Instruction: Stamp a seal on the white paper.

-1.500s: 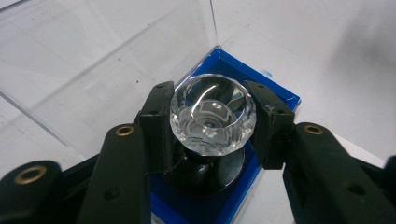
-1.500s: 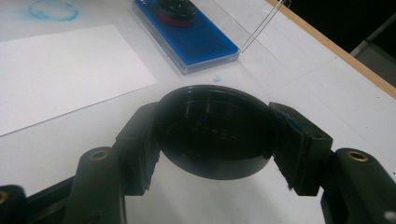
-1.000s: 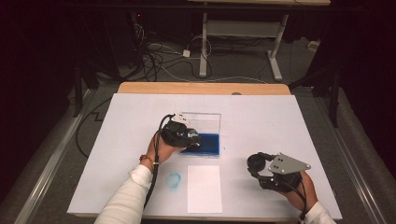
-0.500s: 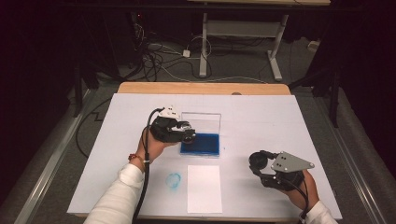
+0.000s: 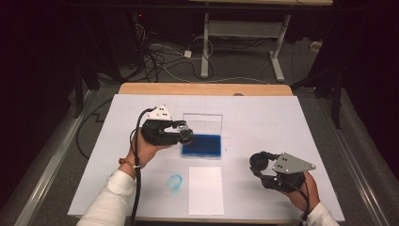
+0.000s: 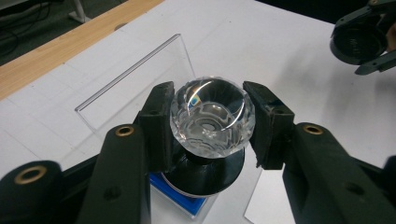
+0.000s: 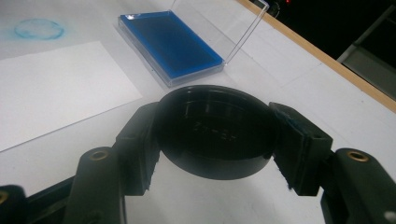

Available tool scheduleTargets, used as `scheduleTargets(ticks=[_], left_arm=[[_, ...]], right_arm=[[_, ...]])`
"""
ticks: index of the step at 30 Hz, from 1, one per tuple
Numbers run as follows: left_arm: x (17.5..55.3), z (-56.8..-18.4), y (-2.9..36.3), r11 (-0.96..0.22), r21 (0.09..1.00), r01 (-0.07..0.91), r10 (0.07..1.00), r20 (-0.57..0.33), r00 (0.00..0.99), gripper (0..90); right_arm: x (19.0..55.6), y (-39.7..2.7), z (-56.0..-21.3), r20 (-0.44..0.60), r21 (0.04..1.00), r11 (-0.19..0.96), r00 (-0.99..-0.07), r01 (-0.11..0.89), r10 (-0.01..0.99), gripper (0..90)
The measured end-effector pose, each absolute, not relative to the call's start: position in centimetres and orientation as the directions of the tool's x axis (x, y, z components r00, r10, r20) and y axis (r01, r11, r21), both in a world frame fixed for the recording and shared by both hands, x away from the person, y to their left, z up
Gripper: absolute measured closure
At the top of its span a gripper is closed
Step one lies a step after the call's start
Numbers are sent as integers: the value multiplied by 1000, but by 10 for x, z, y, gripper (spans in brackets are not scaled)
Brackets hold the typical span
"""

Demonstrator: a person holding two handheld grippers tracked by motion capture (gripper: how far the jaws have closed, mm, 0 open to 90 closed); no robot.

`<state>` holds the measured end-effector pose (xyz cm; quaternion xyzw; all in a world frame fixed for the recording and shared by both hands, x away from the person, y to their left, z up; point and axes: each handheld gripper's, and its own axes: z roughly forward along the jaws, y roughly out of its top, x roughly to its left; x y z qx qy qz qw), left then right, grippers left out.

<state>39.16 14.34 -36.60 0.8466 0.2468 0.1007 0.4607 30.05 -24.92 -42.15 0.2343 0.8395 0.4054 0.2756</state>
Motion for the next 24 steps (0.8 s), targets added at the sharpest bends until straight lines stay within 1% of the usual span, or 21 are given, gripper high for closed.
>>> scheduleTargets(ticks=[4, 7, 12, 24], left_arm=[[381, -364, 147, -449, 843, 296, 493, -42, 869, 544], [375, -367, 148, -428, 856, 291, 484, -55, 873, 544], [366, -369, 148, -443, 854, 271, 475, -33, 879, 544], [347, -364, 146, -438, 869, 230, 432, -21, 902, 544]], right_arm=[[300, -249, -426, -274, 801, 572, -744, 173, 609, 385], [300, -249, -428, -266, 800, 571, -745, 184, 612, 384], [298, -245, -427, -276, 796, 581, -750, 172, 601, 384], [294, -246, -423, -284, 804, 575, -749, 154, 598, 384]])
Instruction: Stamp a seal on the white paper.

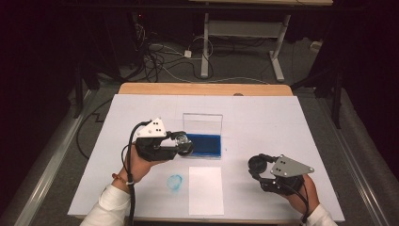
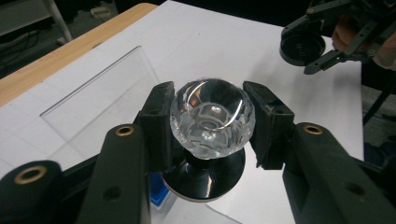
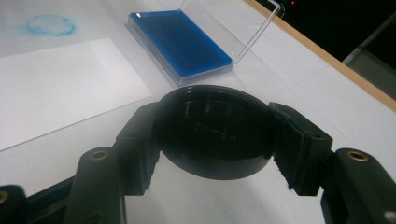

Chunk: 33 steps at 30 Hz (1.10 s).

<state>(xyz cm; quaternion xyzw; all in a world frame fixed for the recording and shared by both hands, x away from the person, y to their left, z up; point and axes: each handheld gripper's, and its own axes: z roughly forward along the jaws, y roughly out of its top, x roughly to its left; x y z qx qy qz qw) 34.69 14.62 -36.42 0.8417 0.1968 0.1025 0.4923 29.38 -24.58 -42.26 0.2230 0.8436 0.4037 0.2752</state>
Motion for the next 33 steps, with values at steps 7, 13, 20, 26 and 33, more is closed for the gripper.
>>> scheduleTargets(ticks=[7, 13, 20, 26, 33], left_arm=[[337, -358, 139, -435, 879, 197, 396, -10, 918, 544], [331, -358, 132, -453, 874, 176, 366, 2, 931, 544], [325, -360, 125, -466, 870, 162, 342, 9, 940, 544], [324, -367, 121, -485, 861, 151, 321, 15, 947, 544], [319, -372, 115, -482, 864, 147, 293, 0, 956, 544]], right_arm=[[292, -250, -419, -284, 810, 567, -745, 151, 604, 385], [290, -253, -417, -276, 816, 555, -738, 158, 616, 384], [287, -254, -414, -272, 819, 551, -738, 158, 617, 384], [284, -255, -416, -265, 818, 551, -742, 165, 616, 384], [276, -266, -421, -256, 812, 550, -730, 193, 634, 384]])
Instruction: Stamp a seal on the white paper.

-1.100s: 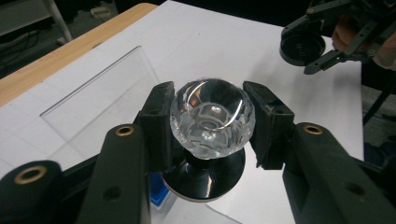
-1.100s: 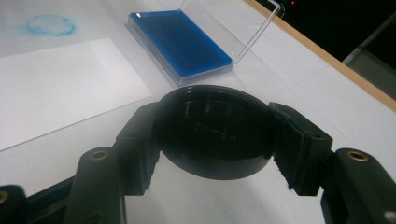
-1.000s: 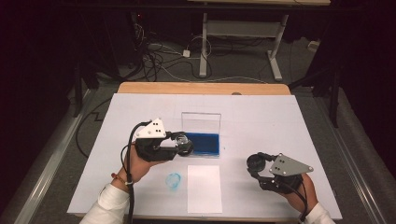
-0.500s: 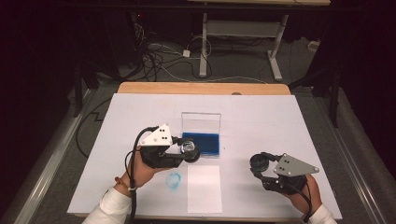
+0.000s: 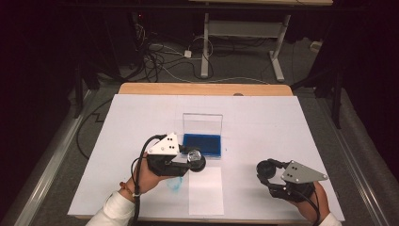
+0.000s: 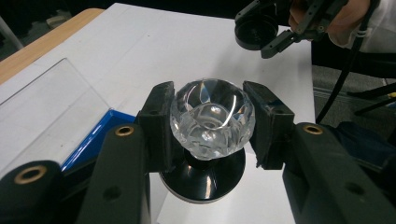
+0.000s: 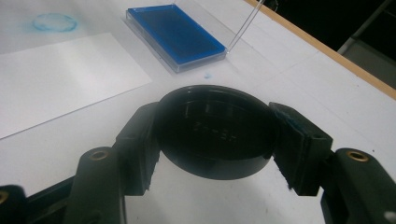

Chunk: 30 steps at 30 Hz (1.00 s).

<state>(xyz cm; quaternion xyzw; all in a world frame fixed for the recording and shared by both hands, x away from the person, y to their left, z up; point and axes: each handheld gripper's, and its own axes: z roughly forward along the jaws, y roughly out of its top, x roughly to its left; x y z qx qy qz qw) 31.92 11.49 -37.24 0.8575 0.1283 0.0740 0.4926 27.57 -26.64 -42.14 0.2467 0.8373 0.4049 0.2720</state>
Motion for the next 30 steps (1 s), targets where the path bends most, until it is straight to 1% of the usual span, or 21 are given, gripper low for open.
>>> scheduleTargets(ticks=[6, 12, 17, 25, 30], left_arm=[[314, -382, 105, -495, 856, 147, 260, -15, 966, 544], [309, -391, 98, -513, 848, 134, 237, -10, 971, 544], [305, -401, 96, -533, 835, 135, 246, 0, 969, 544], [302, -424, 90, -591, 791, 158, 221, -30, 975, 545], [301, -431, 88, -606, 777, 171, 227, -36, 973, 544]], right_arm=[[274, -270, -423, -256, 810, 552, -726, 199, 638, 384], [274, -269, -424, -260, 807, 557, -729, 196, 633, 384], [275, -267, -424, -265, 801, 566, -733, 194, 626, 384], [276, -265, -426, -268, 791, 579, -741, 195, 616, 384], [276, -265, -427, -267, 790, 581, -741, 198, 616, 384]])
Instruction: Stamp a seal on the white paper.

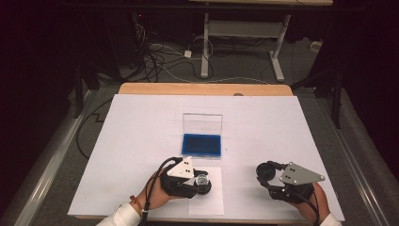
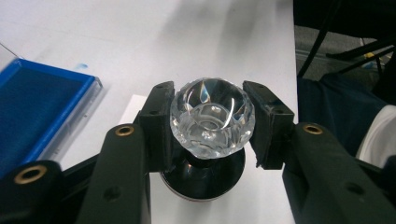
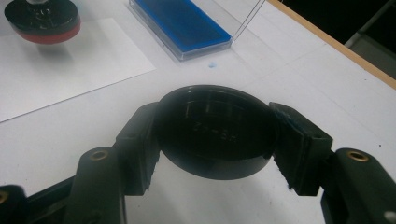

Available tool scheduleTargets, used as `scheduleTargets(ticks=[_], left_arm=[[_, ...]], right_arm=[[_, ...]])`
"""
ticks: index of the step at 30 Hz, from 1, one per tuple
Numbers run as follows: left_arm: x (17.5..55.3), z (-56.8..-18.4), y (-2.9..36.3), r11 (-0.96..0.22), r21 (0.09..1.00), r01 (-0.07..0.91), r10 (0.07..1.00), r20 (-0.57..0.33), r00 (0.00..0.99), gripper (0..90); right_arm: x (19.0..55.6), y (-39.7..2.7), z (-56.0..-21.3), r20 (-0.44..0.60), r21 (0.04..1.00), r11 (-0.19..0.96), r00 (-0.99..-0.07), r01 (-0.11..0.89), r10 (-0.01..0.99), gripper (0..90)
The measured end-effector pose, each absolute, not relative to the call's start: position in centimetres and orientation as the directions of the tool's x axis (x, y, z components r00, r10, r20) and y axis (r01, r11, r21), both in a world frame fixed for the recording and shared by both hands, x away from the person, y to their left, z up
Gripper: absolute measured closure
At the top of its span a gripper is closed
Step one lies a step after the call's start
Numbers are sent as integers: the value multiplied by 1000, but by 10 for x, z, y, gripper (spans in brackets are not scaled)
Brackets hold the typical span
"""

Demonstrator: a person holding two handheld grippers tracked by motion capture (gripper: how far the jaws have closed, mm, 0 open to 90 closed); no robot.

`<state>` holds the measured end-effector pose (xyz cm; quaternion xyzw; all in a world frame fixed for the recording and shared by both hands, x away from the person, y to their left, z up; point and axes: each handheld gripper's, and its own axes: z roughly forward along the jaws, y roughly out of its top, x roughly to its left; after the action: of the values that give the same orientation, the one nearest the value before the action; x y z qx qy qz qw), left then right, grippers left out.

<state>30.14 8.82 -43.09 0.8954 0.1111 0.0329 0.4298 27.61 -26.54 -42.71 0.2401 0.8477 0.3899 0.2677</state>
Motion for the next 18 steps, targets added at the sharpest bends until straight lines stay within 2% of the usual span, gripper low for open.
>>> scheduleTargets(ticks=[18], left_arm=[[307, -446, 78, -628, 760, 169, 202, -50, 978, 544]], right_arm=[[278, -264, -431, -257, 782, 588, -752, 207, 607, 384]])
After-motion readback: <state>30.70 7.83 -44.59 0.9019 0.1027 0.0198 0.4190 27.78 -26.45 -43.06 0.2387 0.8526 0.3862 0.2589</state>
